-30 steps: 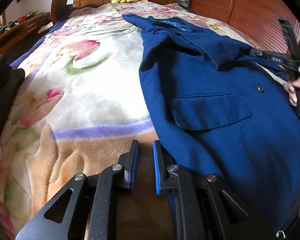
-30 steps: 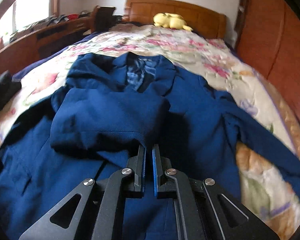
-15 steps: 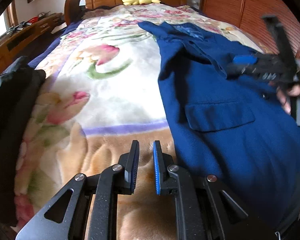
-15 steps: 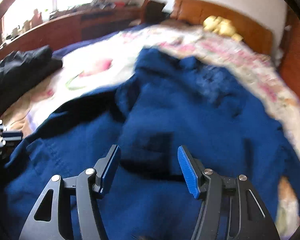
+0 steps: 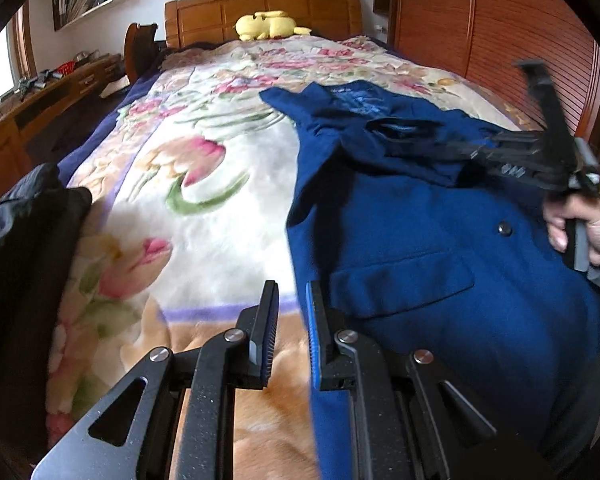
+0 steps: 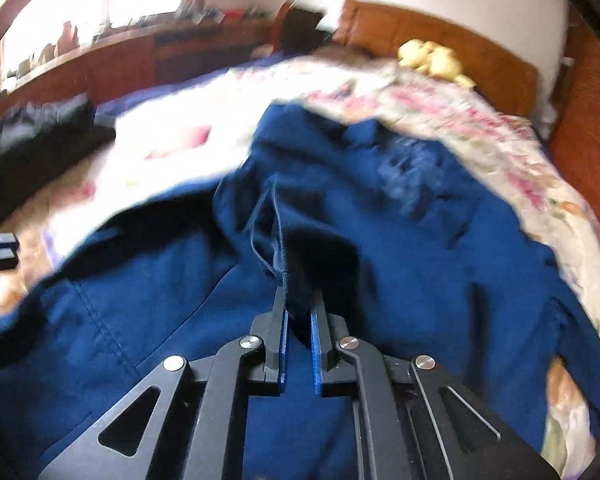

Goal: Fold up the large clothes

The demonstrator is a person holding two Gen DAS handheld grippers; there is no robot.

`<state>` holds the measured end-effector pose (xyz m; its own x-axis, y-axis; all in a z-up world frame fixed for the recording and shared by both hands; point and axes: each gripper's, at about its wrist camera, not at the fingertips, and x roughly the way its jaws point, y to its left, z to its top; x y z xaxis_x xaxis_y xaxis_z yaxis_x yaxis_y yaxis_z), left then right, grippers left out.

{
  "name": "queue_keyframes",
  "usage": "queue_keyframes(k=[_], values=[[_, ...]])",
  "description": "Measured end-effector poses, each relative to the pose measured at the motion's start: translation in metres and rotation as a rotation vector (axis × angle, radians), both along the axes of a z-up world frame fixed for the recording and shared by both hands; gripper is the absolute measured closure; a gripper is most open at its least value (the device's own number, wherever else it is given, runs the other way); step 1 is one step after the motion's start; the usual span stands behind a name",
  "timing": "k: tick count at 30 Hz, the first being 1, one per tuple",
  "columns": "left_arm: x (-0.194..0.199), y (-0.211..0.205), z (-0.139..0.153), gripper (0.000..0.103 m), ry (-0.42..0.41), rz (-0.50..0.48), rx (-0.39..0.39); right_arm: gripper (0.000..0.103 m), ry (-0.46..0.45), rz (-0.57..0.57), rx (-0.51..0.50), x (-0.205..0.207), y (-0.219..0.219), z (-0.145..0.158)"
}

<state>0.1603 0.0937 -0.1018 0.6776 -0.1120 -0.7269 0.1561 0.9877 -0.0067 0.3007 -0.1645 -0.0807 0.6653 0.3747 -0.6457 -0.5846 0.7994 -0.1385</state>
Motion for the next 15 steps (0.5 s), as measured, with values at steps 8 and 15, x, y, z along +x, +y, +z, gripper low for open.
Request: queue_keyframes(k=[8, 15], values=[[0.008, -0.042, 0.008, 0.09, -0.031, -0.055, -0.011, 0.096, -0.101, -0.132, 0.184, -0.039, -0.085, 0.037], [0.017, -0.077, 0.014, 0.09, -0.036, -0.113, -0.029, 0.095, -0.102, -0.253, 0.275, -0.075, -0.144, 0.041]])
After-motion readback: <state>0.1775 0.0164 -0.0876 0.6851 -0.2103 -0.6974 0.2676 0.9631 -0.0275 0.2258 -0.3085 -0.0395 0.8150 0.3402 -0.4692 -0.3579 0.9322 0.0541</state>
